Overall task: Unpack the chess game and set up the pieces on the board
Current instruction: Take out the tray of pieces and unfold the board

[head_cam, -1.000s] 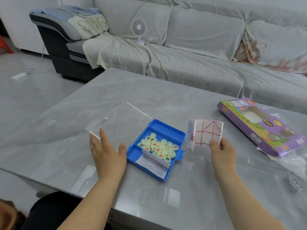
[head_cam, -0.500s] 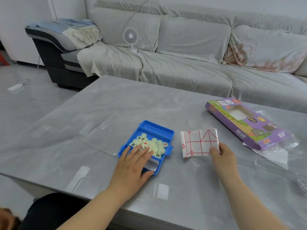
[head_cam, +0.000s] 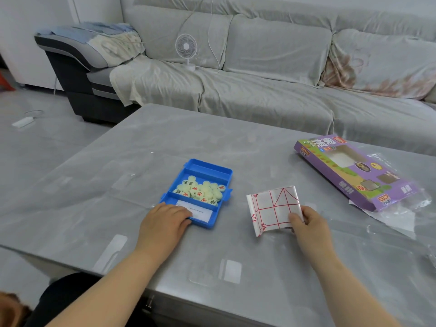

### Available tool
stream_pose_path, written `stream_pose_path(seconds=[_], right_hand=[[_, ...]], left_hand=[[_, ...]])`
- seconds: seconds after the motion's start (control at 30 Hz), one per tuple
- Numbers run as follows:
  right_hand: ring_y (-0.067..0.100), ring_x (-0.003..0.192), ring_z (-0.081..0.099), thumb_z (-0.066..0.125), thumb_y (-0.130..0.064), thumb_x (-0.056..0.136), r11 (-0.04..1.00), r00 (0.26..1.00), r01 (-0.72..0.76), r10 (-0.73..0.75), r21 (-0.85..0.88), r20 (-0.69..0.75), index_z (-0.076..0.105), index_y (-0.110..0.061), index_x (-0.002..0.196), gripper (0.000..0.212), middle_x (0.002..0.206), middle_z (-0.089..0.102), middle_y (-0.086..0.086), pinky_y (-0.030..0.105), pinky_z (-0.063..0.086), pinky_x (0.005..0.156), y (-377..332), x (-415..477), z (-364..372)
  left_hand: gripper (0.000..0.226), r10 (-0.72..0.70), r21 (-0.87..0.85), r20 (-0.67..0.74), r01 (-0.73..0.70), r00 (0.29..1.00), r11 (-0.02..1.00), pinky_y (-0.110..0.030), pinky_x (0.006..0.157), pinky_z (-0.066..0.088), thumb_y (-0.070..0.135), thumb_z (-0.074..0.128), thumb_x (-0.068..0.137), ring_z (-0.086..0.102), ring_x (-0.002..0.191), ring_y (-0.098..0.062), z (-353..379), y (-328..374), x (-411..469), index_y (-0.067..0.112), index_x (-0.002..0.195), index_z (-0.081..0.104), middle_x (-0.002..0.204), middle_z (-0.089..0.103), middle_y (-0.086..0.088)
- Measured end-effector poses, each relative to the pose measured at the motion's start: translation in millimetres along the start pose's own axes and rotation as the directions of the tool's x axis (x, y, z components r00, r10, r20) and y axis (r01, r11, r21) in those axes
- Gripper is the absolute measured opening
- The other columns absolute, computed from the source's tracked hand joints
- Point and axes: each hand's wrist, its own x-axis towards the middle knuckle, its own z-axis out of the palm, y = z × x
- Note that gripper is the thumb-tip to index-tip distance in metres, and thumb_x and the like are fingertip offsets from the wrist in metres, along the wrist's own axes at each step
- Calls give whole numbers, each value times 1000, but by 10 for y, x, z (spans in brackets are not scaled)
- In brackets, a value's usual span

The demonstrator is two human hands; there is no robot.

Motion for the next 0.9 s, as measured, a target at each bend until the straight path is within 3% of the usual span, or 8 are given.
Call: stream_pose_path(seconds=[0.1,0.2,0.3,0.4,0.5,0.57,0.7,0.9], right_hand=[[22,81,56,44,-4,90,1000,1000,-12,11,21,23,53,-19,90,17,82,60,-1,35,48,80,-18,-2,61],[22,83,57,45,-6,90,1000,999,-12,11,20,49,53,-21,91,17,83,60,-3,38,49,85,-45,-5,138],[21,82,56,45,-4,89,999,998,-20,17,48,59,53,-20,91,18,84,60,-1,39,49,85,-76,2,217],[23,83,58,45,0,88,991,995,-44,33,124,89,54,-19,92,21,81,60,-3,39,52,82,-139,2,286],[17,73,59,45,4,87,980,988,-43,13,195,156,54,-25,82,31,79,60,-3,20,54,62,-230,-10,327],[15,70,57,45,6,86,977,981,-28,-14,211,195,53,-28,80,35,78,60,-1,19,51,60,-294,-35,346],[16,71,54,48,8,85,961,961,3,-79,275,266,56,-27,84,35,78,59,-2,20,48,62,-417,-137,357],[15,74,60,52,0,87,873,946,-126,-39,472,323,53,-21,98,24,85,63,-1,27,50,69,-500,-242,336]], left_hand=[[30,-68,29,-42,69,997,997,-20,61,37,34,44,73,62,51,-14,-35,-217,48,20,64,70,63,68,7],[4,-144,-6,-35,144,989,990,-31,57,50,14,74,69,64,58,-26,-62,-396,61,11,69,71,68,71,-4],[21,-251,-126,-3,248,968,960,-43,81,48,18,74,73,65,86,-35,-58,-472,65,4,90,71,92,71,-13],[55,-216,-190,-61,201,974,961,-35,99,34,47,52,76,56,108,-23,-57,-419,25,3,105,66,110,66,-13],[65,-168,-387,-186,85,968,918,-12,102,21,58,39,82,45,107,-8,-189,-153,15,3,107,64,112,60,-1],[52,-265,-600,-103,152,959,785,-3,93,23,48,48,86,43,108,1,-331,115,56,9,118,58,115,51,10],[50,-301,-765,363,466,882,444,-14,76,37,25,56,87,48,102,-5,-375,477,186,21,133,38,116,47,11],[15,-252,-821,511,553,822,140,-9,49,47,13,53,89,63,55,1,-426,641,100,17,82,65,74,67,7]])
